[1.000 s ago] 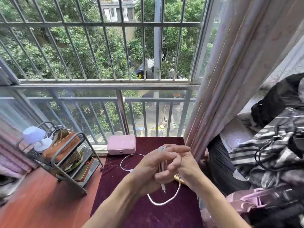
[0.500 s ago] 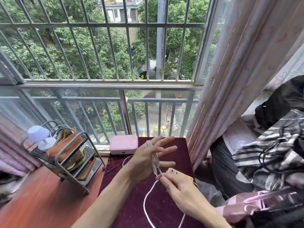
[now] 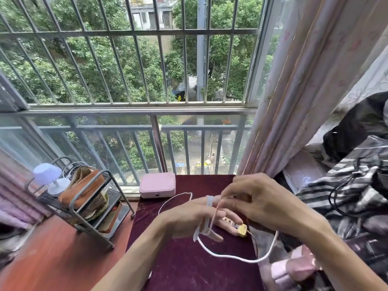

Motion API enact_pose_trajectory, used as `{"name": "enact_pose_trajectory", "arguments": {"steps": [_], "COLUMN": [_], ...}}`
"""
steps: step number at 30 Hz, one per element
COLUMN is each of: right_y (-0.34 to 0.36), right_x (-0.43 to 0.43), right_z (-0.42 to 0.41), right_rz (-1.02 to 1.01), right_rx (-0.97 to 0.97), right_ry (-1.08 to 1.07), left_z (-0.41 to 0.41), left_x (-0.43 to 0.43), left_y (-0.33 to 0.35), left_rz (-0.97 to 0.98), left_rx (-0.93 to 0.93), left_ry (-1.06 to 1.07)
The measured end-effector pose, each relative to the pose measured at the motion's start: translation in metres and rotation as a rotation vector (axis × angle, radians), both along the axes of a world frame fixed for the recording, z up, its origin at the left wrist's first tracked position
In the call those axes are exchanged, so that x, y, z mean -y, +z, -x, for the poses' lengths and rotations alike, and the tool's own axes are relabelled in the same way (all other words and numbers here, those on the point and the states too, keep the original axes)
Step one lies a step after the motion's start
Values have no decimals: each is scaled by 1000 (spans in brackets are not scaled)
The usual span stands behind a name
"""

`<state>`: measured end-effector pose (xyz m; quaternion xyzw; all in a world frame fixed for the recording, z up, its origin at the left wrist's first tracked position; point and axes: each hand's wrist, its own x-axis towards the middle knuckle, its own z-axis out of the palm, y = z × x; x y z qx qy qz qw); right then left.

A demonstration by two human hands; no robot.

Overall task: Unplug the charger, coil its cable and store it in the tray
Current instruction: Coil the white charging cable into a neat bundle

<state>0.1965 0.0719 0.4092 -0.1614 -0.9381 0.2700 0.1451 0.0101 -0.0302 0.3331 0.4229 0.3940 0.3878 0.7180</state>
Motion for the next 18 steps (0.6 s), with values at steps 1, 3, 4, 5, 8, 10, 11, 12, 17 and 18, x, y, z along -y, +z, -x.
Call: {"name": "enact_pose_trajectory", "arguments": {"steps": [1,3,4,5,8,10,11,12,17,18], "right_y": [-2,-5,-6,-9,-20,-29,-35,-40,-68,-73], "right_x": [-8,-22,-27,-30,-36,-36,-36,-35,-29,-27], "right_z": [4,10,12,15,21,24,26,27,33,35], "right_rz": [60,180,238,300,428,477,508,547,592,588], "right_rx": [-42,-123,-162,-198,-274,-307,-327,-354,-486,-503], "right_ry": [19,43,52,64,70,59,45,29,-38,-58], "left_z": [-5,-16,-20,-24,-31,-35,-36,-37,-37,-36], "left_x": [1,3,4,4,3,2,2,2,5,6], "left_y": [3,6,6,6,10,11,12,12,18,19], "left_rz": [3,68,90,103,106,65,44,27,-15,-25], "left_rx": [77,204,241,263,352,415,430,432,401,392], "left_ry": [-19,25,69,107,69,26,36,58,171,190]}}
